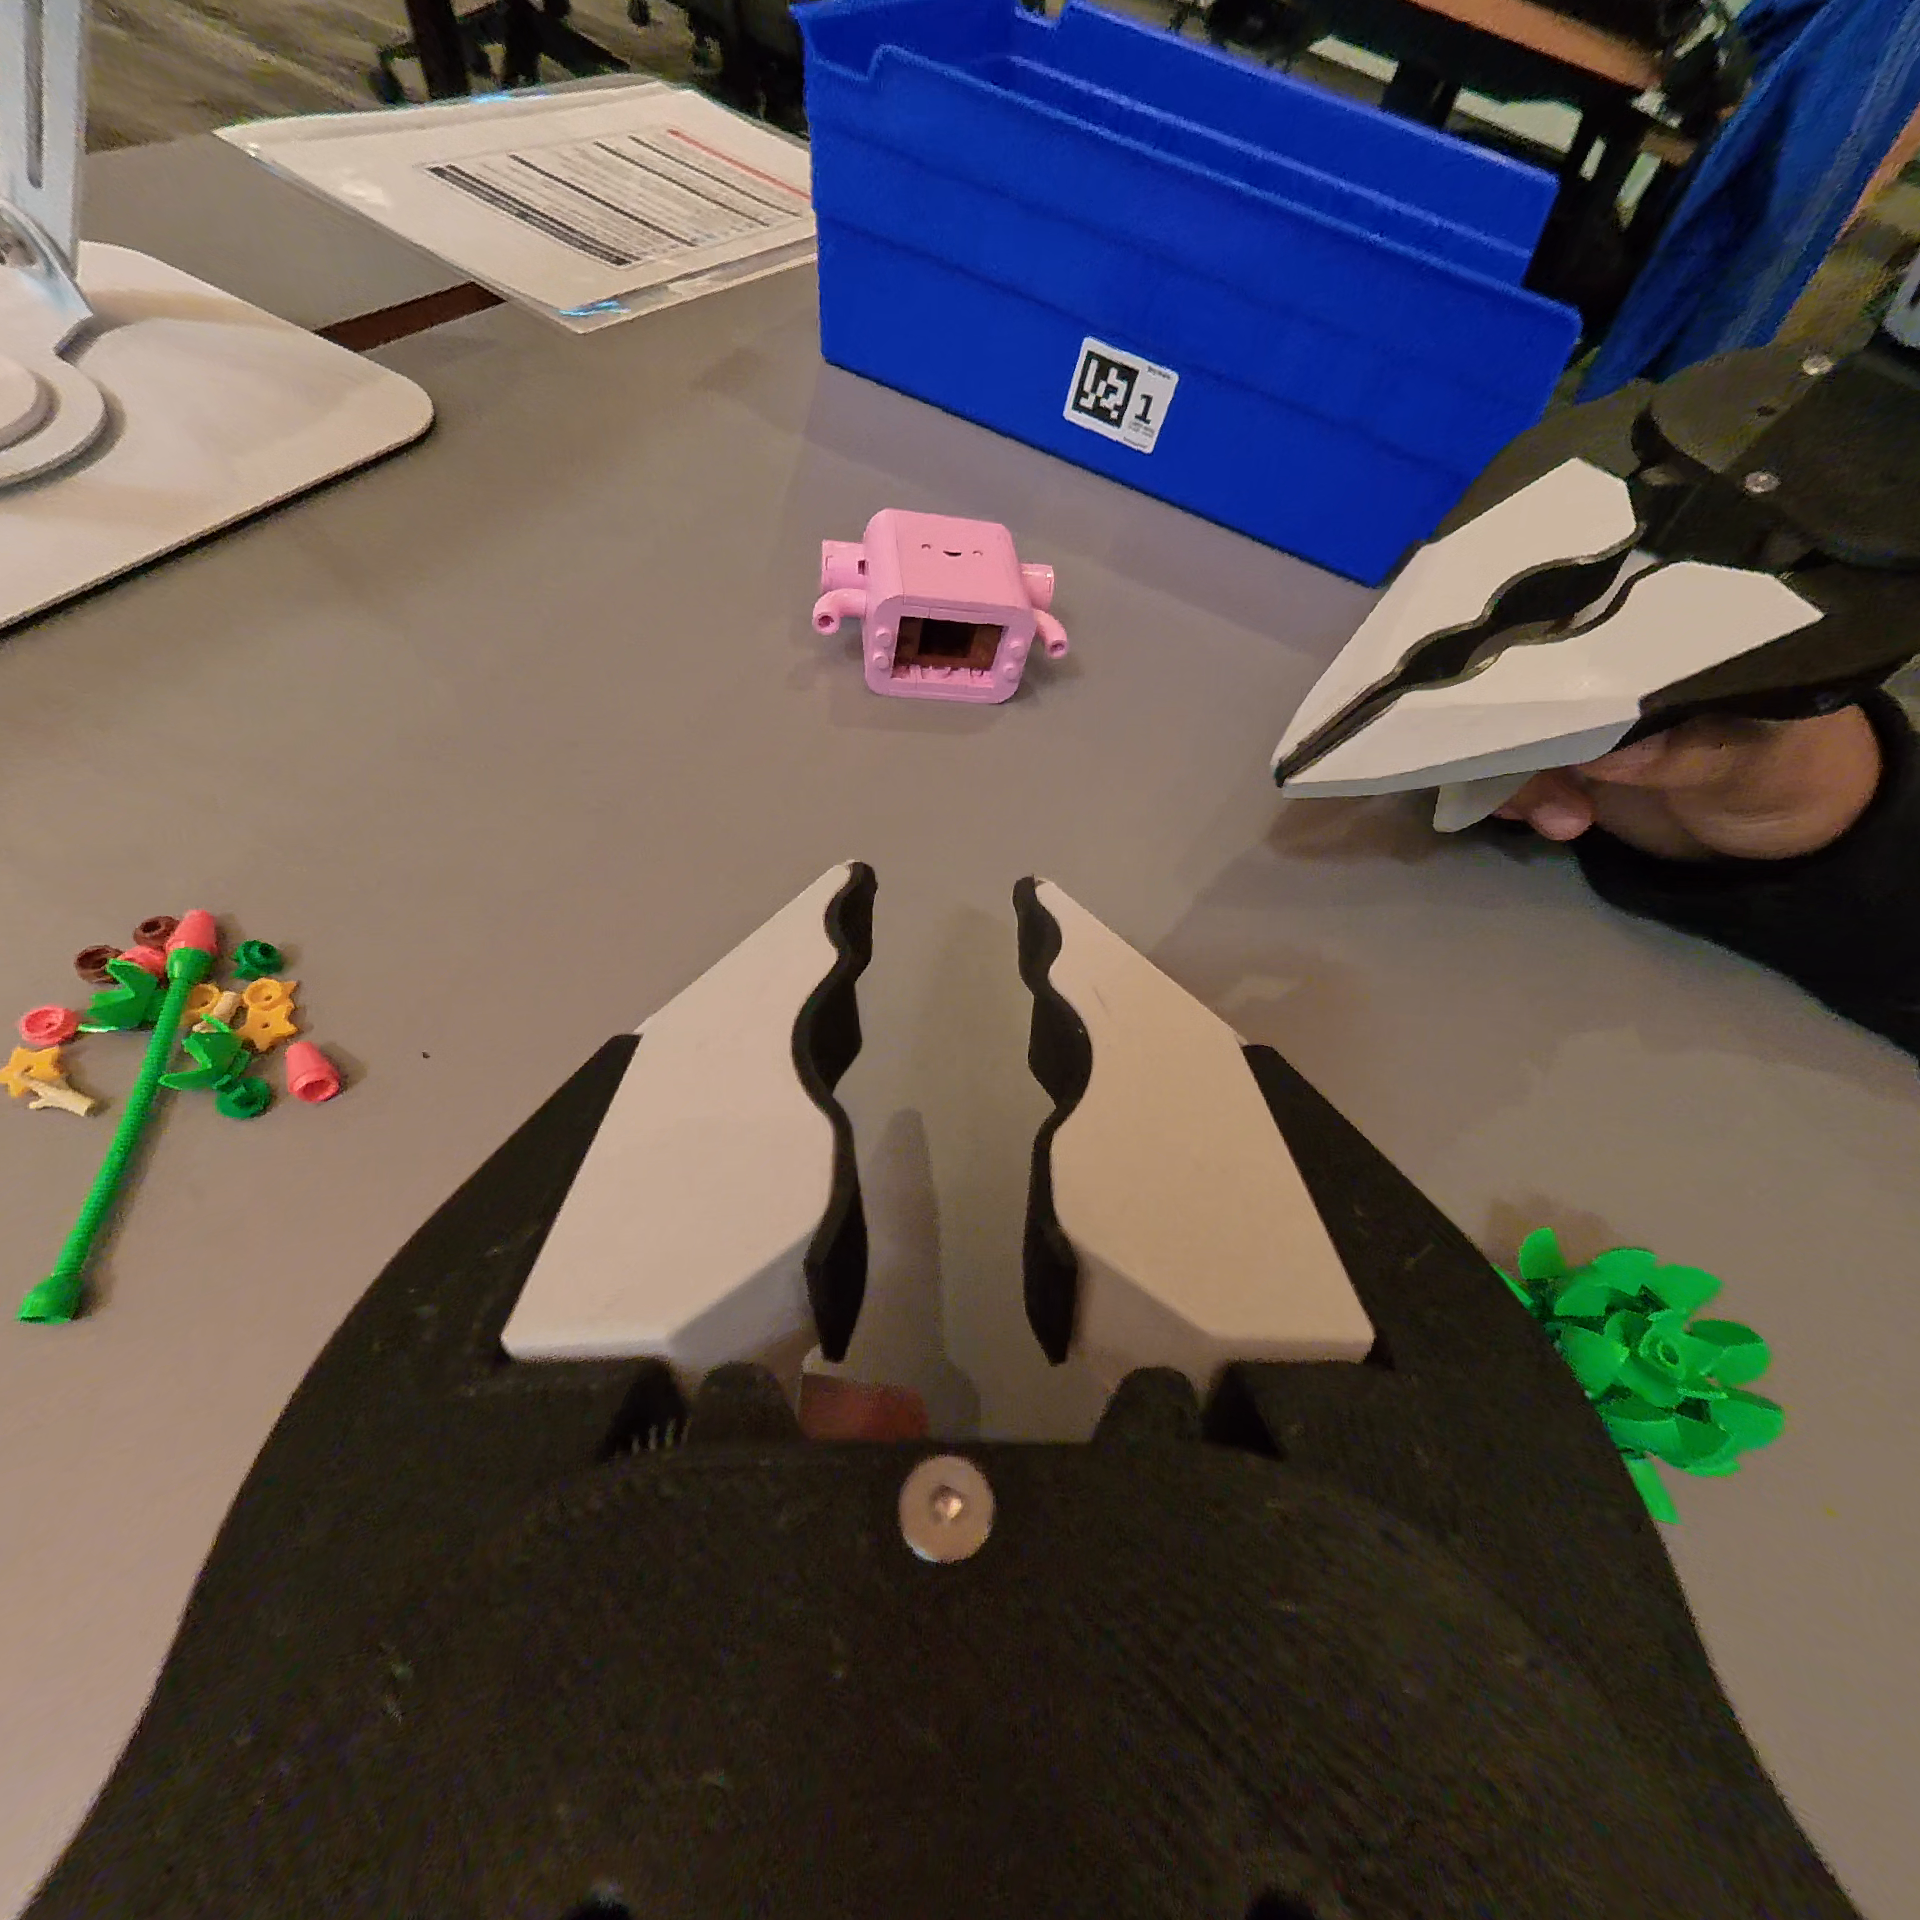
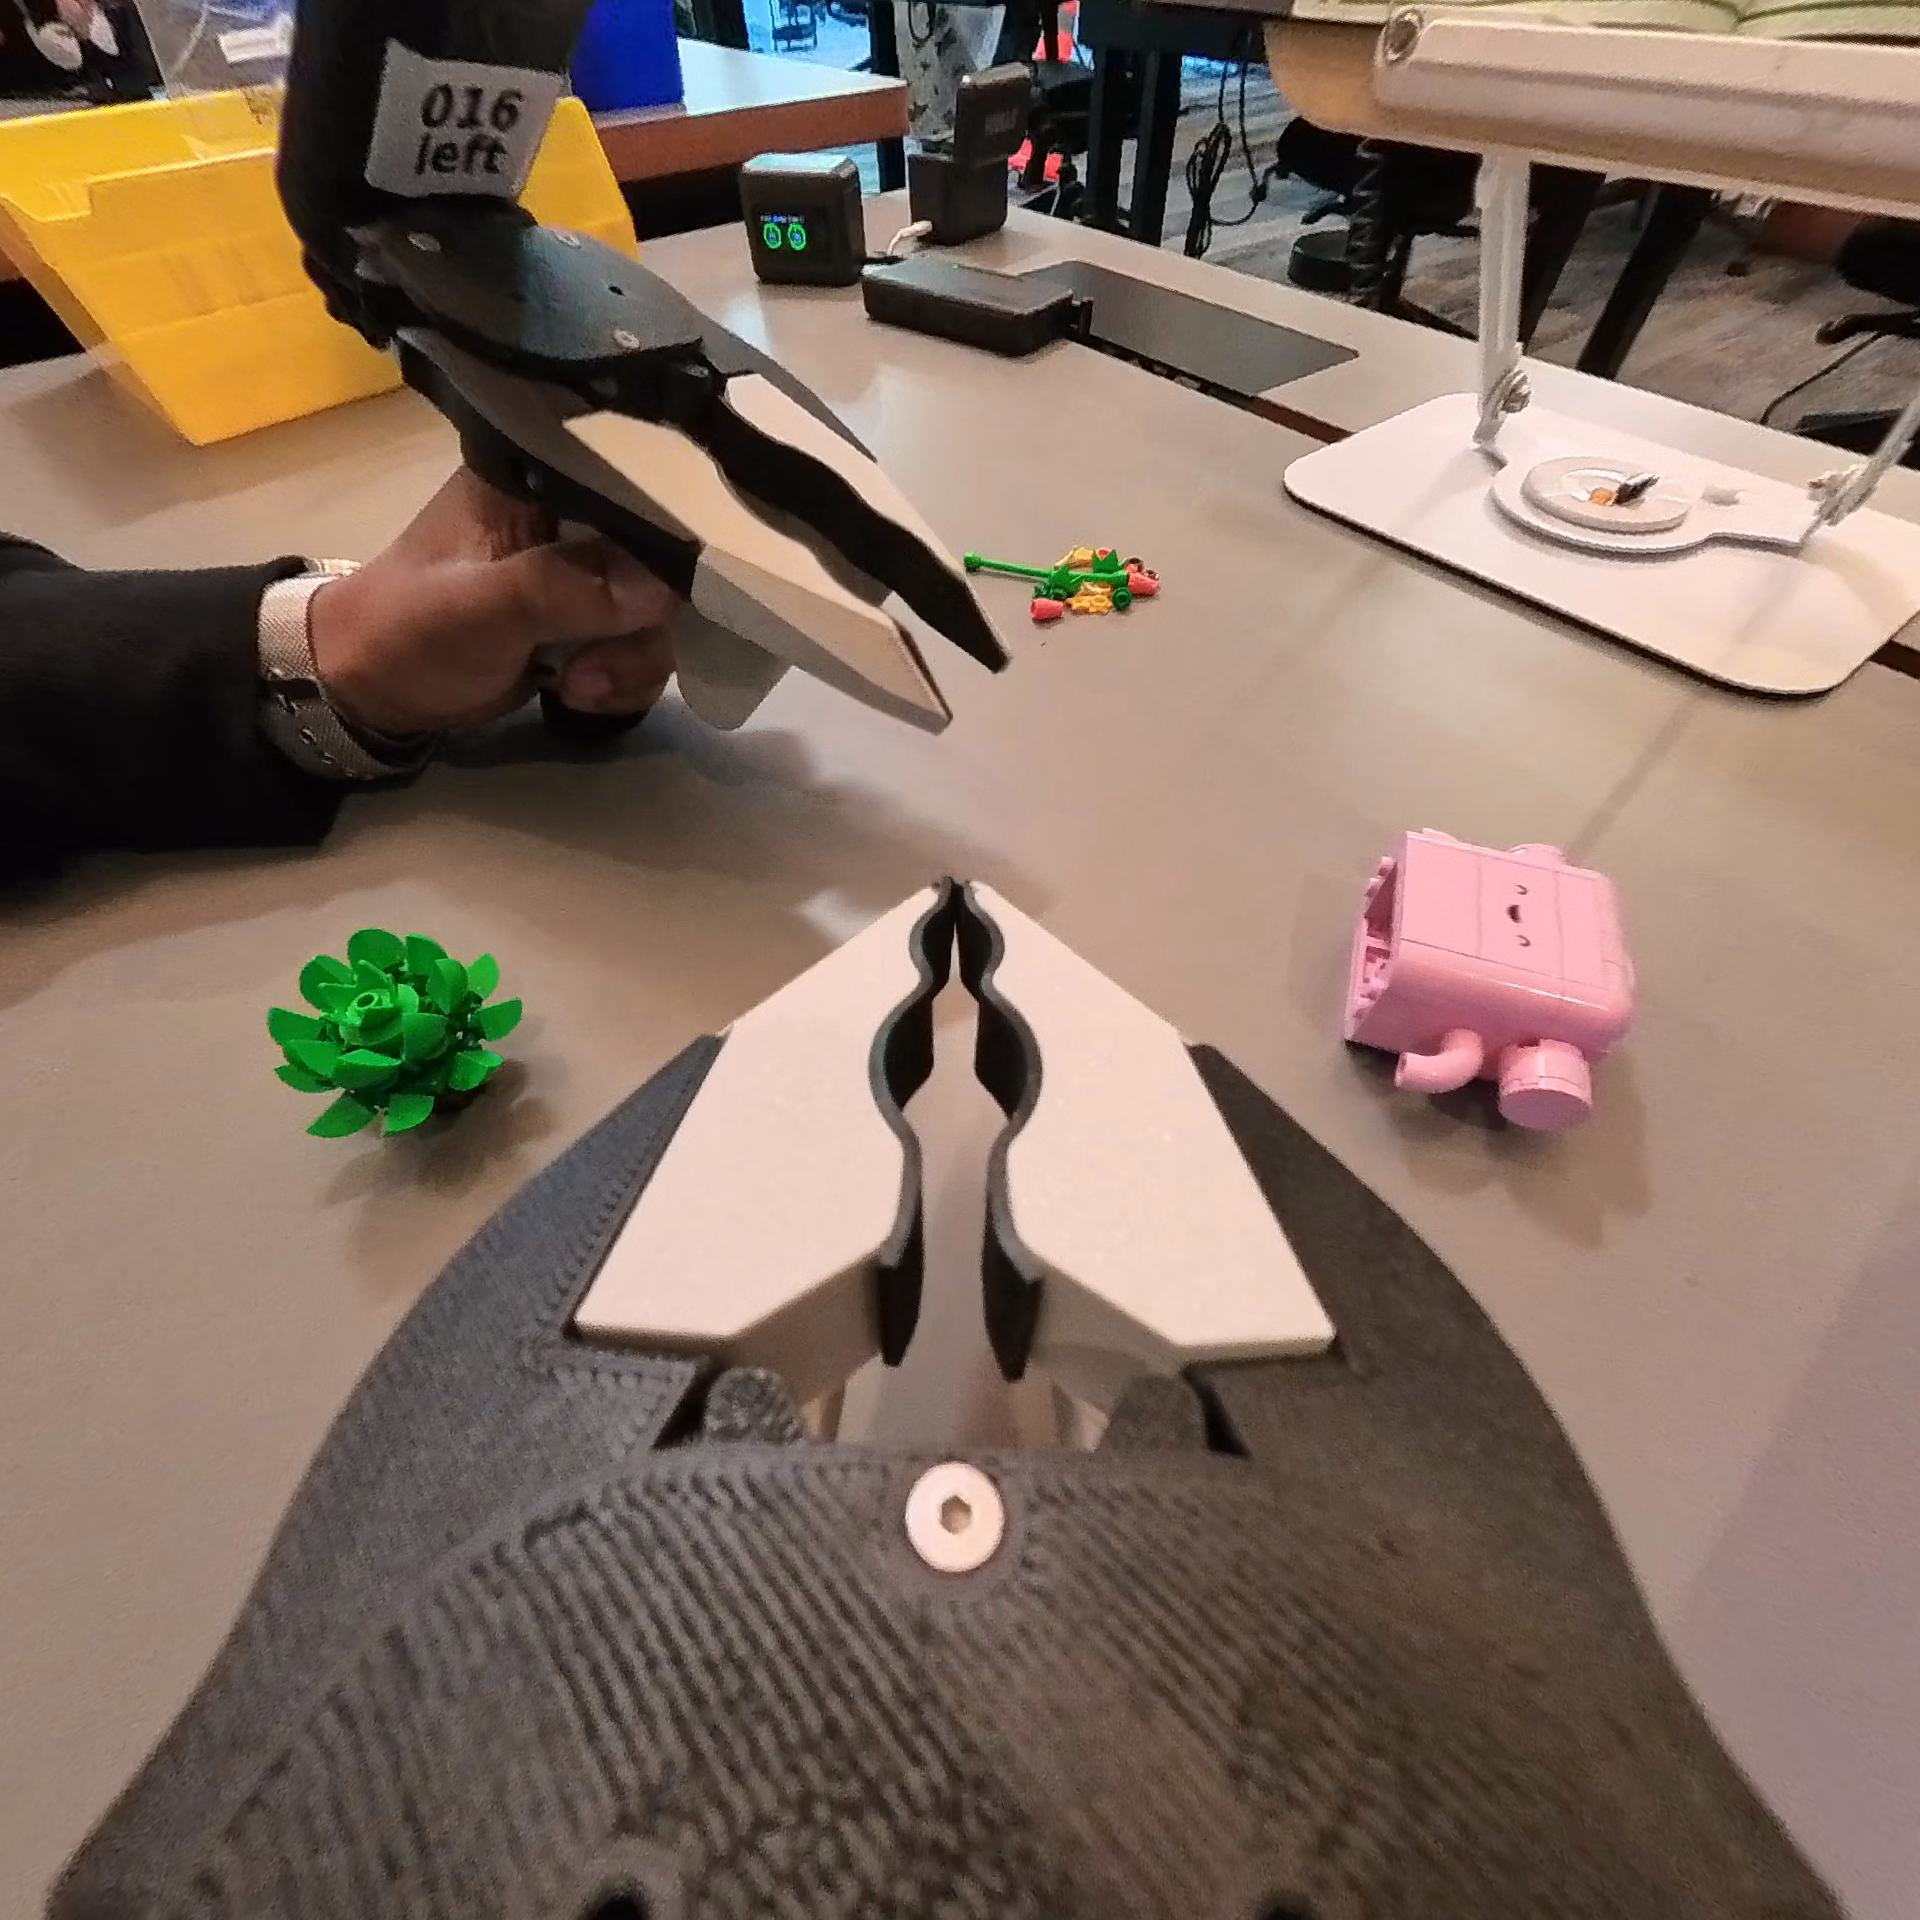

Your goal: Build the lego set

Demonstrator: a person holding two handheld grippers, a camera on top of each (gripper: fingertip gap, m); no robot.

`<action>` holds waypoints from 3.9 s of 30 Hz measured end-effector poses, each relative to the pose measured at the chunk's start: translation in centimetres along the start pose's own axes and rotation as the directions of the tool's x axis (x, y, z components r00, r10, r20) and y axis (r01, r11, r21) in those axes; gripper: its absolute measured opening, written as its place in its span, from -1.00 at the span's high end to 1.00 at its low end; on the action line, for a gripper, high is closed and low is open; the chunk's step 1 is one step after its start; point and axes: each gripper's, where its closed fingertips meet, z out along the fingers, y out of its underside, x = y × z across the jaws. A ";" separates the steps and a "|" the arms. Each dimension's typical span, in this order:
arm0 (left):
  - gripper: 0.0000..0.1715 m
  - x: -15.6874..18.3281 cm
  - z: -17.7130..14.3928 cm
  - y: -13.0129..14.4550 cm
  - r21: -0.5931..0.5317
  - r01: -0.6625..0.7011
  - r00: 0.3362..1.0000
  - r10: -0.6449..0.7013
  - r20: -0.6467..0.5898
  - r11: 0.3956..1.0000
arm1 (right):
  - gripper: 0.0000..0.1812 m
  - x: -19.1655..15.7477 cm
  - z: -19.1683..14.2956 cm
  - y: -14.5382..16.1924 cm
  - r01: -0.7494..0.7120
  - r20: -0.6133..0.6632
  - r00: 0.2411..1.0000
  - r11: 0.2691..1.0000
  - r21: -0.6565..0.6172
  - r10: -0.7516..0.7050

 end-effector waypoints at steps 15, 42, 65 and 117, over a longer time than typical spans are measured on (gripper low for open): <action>0.61 0.3 1.3 1.7 -0.140 -0.105 0.992 0.114 0.057 0.985 | 1.00 -0.8 1.5 2.0 0.027 0.050 0.999 0.988 -0.152 -0.019; 0.52 0.2 2.8 4.3 -0.336 -0.194 0.967 0.236 0.090 0.922 | 1.00 -1.3 1.9 2.7 0.048 0.072 0.997 0.978 -0.202 -0.034; 0.52 0.2 2.8 4.4 -0.340 -0.177 0.973 0.216 0.081 0.924 | 1.00 -1.6 2.4 3.7 0.093 0.073 0.994 0.960 -0.263 -0.077; 0.53 0.3 2.9 4.5 -0.347 -0.187 0.971 0.227 0.077 0.919 | 0.56 1.1 1.8 2.6 0.015 -0.096 0.995 0.980 -0.199 -0.035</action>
